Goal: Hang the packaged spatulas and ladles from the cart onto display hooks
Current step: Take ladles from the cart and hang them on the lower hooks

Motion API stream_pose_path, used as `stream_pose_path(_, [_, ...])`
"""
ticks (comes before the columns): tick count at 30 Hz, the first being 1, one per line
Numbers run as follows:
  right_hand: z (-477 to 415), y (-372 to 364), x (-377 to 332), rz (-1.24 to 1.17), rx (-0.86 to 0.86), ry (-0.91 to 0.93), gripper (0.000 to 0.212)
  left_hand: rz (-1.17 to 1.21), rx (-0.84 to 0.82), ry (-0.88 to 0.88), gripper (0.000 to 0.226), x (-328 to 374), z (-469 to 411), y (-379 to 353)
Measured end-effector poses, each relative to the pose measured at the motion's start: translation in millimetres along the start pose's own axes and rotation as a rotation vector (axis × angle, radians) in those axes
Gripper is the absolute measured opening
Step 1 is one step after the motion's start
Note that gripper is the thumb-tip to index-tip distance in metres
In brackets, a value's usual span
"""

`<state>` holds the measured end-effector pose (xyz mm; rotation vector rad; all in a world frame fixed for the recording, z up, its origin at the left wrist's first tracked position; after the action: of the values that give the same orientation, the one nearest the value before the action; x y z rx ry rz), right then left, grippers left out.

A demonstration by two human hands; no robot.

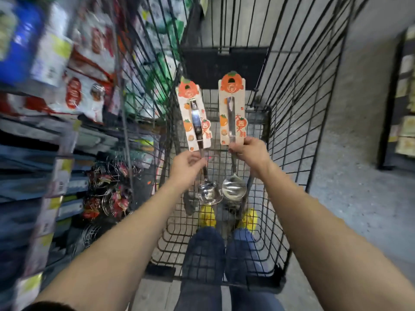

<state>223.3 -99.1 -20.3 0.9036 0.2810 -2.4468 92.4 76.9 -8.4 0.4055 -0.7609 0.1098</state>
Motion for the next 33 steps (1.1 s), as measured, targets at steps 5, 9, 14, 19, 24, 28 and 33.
stream_pose_path(5, [77.2,-10.3,-67.1,0.008,-0.048,0.112,0.02,0.036,0.013,-0.086,0.027,47.6,62.5,42.2])
stream_pose_path(9, [135.1,-19.9,-108.4,0.047,-0.092,0.21,0.021,0.054,0.053,-0.107,0.025,76.3,121.2,70.5])
stream_pose_path(14, [205.9,-42.6,-144.9,0.089,-0.176,0.331,0.012,-0.006,0.2,-0.147,0.02,95.9,204.9,104.7])
stream_pose_path(19, [287.3,-86.2,-166.0,0.145,-0.365,0.439,0.015,0.03,0.375,-0.196,0.021,102.9,310.4,126.3])
stream_pose_path(24, [375.8,-145.2,-173.6,0.223,-0.534,0.544,0.015,0.169,0.552,-0.226,0.024,87.0,419.2,149.4])
stream_pose_path(28, [444.3,-202.3,-164.5,0.305,-0.649,0.611,0.018,0.222,0.692,-0.248,0.021,67.5,507.4,173.5])
stream_pose_path(33, [540.3,-294.4,-125.8,0.42,-0.86,0.683,0.014,0.282,0.866,-0.235,0.021,13.4,623.4,207.8])
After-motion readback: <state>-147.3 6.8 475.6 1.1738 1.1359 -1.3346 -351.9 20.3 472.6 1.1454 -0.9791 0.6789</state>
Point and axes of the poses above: each hand's wrist, its own z-axis away from the middle knuckle, its own y-axis out of the back of the hand, x = y × z, the point moved 10 cm from there along -z, towards the middle knuckle, and after that the axes turned 4 degrees about -x, right-handed, at the moved point
